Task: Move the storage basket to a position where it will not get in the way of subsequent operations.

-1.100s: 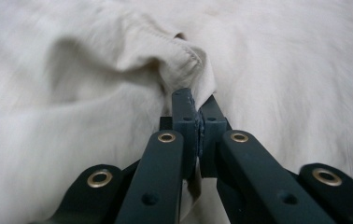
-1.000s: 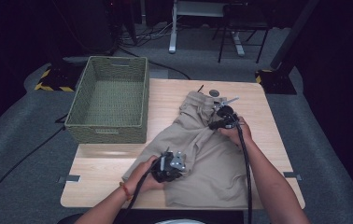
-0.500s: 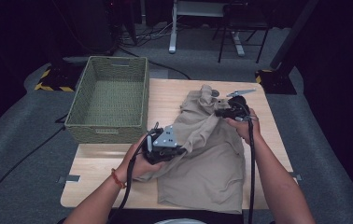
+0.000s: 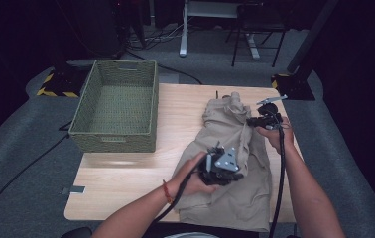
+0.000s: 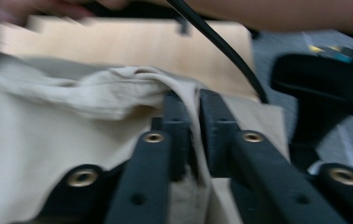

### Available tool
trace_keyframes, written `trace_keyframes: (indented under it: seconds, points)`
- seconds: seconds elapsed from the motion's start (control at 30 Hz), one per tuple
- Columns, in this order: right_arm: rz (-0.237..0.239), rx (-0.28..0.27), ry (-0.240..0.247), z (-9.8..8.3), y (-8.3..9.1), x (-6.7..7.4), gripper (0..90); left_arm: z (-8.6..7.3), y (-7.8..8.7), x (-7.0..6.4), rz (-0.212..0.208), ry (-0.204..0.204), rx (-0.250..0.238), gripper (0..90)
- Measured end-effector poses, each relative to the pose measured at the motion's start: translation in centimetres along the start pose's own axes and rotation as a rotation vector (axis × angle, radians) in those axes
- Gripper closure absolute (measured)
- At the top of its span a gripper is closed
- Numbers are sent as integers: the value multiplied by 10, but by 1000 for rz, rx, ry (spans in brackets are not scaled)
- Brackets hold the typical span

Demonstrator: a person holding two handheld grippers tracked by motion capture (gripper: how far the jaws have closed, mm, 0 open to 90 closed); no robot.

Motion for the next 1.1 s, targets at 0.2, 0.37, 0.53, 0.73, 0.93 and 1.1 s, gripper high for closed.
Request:
trace_keyframes:
  seconds: [0.2,0.37,0.53,0.73,0.93,1.1]
  points:
    - [-93,64,15,-31,-17,-14,655,-20,-21,-22,-52,-6,52,439]
    - [-115,26,-25,-44,-9,-28,467,-45,14,-8,65,41,48,351]
    - [-117,-88,-3,-54,25,-19,409,-88,28,16,159,120,130,382]
    - [74,-204,79,-90,73,43,370,-131,20,18,197,127,239,381]
    - [147,-138,173,-149,70,100,354,-142,19,15,194,167,214,366]
    - [94,-59,159,-160,42,93,368,-147,18,22,178,195,181,289]
Point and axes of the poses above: each handheld gripper's, and its own axes: y roughly backward along the jaws, z roughly out of its top, x roughly to its left, the point moved 4 cm from there along -y, roughly forward along the jaws
